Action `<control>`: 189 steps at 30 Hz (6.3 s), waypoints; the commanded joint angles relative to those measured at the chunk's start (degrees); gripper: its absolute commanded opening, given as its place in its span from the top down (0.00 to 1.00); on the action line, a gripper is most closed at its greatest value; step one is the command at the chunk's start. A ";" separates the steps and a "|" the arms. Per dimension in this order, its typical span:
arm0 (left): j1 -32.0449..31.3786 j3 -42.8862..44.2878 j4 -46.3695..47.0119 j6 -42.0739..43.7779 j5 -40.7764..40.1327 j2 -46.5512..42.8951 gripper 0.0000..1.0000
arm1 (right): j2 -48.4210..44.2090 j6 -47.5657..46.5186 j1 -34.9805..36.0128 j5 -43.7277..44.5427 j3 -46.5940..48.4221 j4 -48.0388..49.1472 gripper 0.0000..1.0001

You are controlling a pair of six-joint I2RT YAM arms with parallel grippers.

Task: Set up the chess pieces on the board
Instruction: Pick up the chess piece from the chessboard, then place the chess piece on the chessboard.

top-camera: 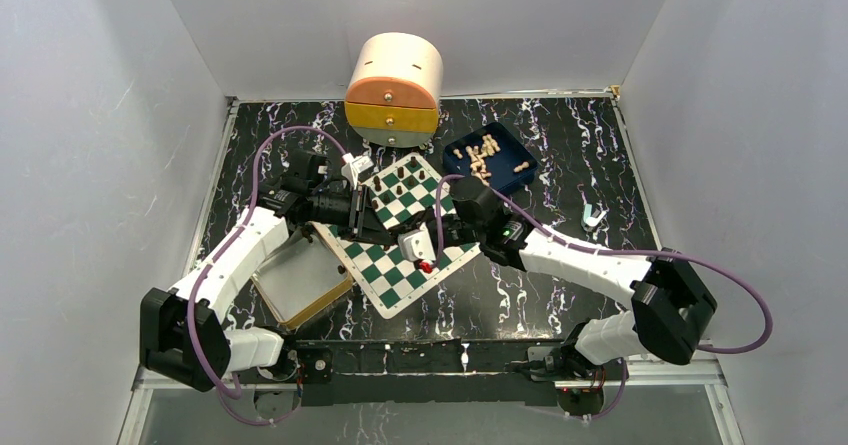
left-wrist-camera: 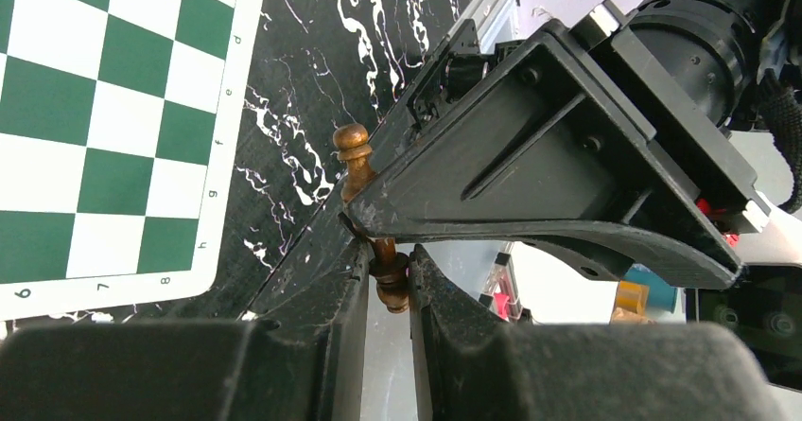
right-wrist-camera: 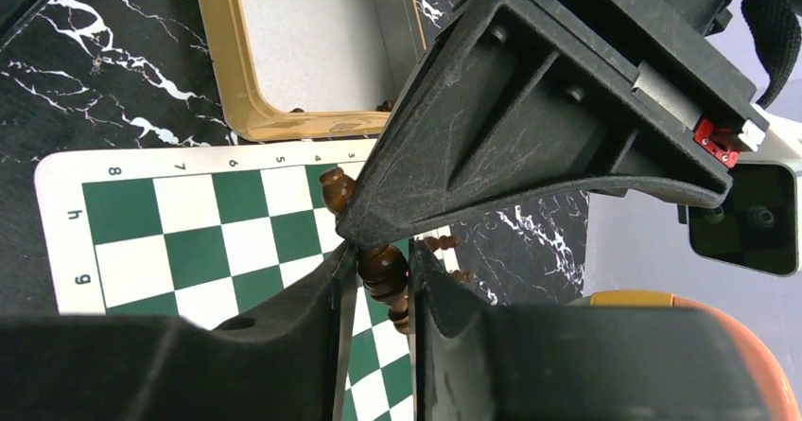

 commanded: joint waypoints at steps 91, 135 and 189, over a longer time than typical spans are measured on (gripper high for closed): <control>-0.13 -5.50 40.70 -37.84 -26.04 -20.35 1.00 | 3.84 140.76 -19.09 -0.13 -3.65 56.63 0.42; -0.15 -9.08 46.19 -41.18 -24.53 -18.53 1.00 | 9.30 146.00 -18.83 -1.10 -1.90 63.92 0.68; -0.12 7.37 1.39 1.90 -46.40 -33.78 1.00 | 50.56 70.63 -2.94 36.57 70.79 -49.51 0.91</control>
